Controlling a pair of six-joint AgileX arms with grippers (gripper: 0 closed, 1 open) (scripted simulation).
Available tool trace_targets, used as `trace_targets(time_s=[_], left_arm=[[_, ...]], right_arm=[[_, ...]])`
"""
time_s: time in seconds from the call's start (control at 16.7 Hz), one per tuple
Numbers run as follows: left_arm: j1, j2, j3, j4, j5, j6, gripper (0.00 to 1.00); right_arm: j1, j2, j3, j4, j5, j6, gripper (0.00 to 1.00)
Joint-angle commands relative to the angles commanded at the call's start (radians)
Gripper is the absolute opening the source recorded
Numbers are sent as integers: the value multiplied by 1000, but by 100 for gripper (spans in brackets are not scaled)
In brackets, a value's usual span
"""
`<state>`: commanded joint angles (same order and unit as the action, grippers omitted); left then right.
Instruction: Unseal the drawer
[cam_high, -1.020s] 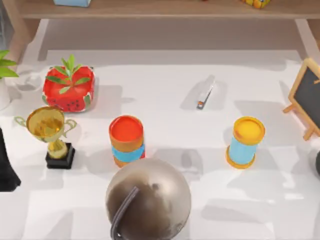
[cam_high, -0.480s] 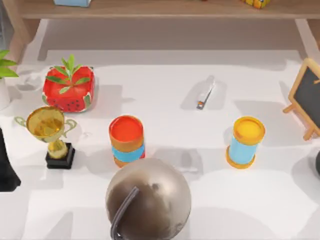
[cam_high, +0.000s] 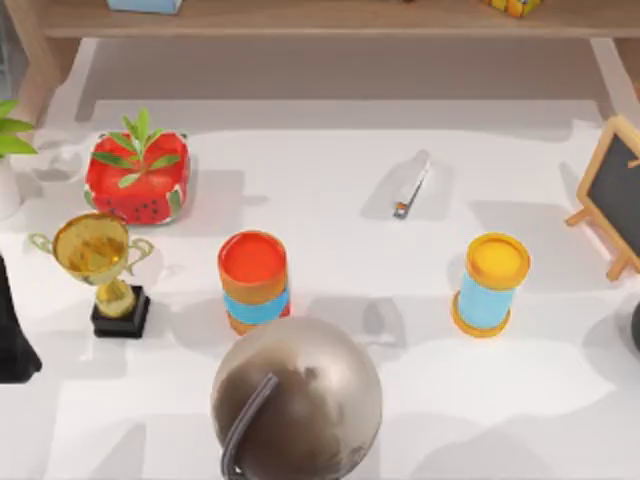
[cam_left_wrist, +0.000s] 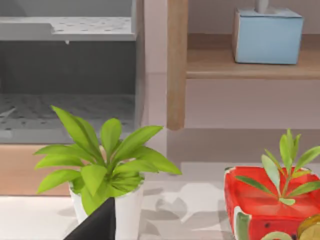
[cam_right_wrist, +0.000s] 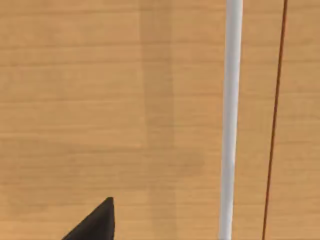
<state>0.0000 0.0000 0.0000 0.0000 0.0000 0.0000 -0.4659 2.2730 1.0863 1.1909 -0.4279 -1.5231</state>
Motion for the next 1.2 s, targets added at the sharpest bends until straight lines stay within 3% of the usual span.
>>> trace_targets(time_s=[1.08,1.2], left_arm=[[0,0,0,0,0,0,100],[0,0,0,0,0,0,100]], right_arm=[[30,80,128,-47,29,-35,100],[30,80,128,-47,29,-35,85]])
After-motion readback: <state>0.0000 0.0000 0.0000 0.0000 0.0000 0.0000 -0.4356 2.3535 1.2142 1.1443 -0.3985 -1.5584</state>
